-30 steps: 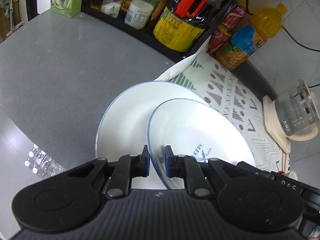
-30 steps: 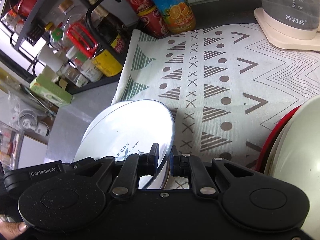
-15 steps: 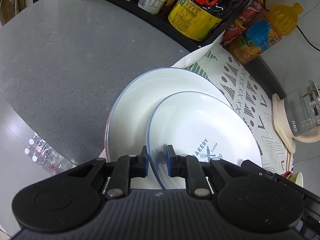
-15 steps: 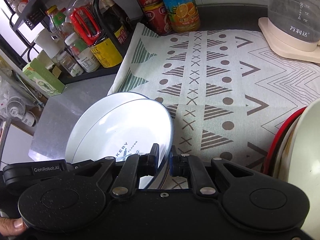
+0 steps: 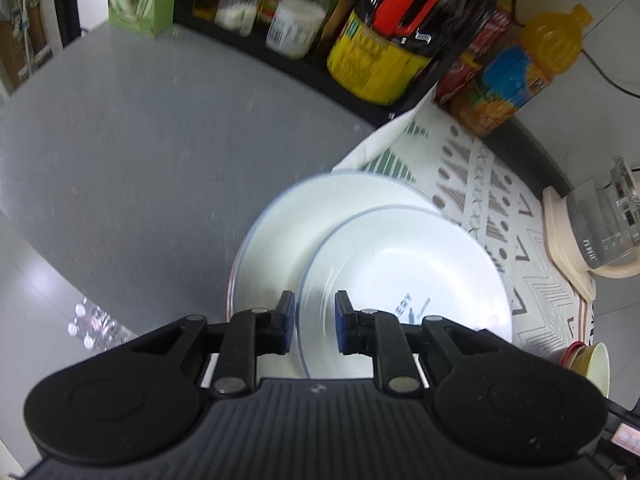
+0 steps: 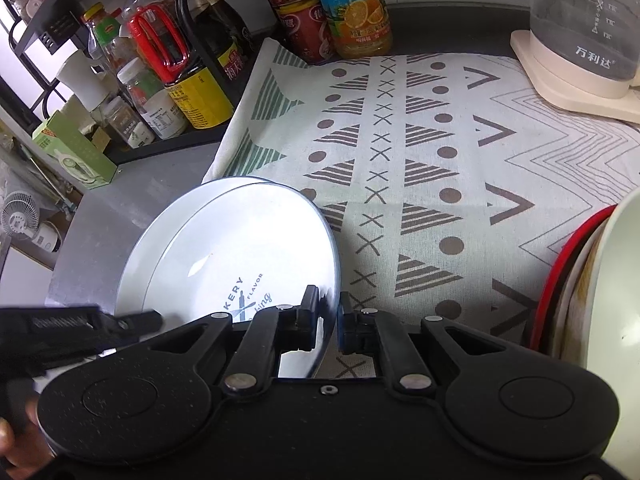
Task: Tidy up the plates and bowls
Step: 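Lift the 'Bakery' plate with both grippers and lower it onto the 'Sweet' plate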
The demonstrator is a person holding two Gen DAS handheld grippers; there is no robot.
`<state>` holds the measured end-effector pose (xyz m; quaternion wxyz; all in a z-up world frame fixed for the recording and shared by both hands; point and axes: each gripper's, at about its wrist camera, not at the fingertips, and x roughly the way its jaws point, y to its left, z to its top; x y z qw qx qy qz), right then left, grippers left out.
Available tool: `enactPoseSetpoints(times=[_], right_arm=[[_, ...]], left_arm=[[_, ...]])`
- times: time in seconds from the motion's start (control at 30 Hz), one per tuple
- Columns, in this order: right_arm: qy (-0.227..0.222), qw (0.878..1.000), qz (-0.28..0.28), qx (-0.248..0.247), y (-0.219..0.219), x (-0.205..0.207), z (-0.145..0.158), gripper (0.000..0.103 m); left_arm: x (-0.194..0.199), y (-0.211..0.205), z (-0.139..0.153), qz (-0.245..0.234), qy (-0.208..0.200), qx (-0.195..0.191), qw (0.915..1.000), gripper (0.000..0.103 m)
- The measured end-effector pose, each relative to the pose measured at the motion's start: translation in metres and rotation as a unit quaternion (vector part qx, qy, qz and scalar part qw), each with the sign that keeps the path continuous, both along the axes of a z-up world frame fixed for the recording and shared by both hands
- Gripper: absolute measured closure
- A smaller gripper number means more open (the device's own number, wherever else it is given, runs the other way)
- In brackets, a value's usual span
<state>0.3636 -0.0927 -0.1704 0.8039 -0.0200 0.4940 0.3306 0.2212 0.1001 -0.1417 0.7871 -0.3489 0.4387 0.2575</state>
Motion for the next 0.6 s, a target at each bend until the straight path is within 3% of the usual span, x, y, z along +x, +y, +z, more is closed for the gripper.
enactPoseSetpoints(times=[0.07,0.13,0.17,0.6], right_arm=[[0.003,1.000,-0.004,0.003,0.000,0.002,0.000,0.094],[0.003,1.000,-0.003,0.002,0.000,0.002,-0.001,0.094],[0.003,1.000,-0.002,0.001,0.001,0.002,-0.001,0.094],[0.001,1.000,0.013,-0.027,0.014,-0.001,-0.008,0.089]], left_arm=[[-0.002,0.001,0.006,0.011,-0.006,0.020,0.9997,0.073],[-0.004,0.002,0.009,0.020,-0.013,0.040,0.9989,0.058],[-0.005,0.003,0.009,0.022,-0.013,0.045,0.9987,0.056],[-0.001,0.011,-0.017,0.034,0.028,0.035,0.9984,0.055]])
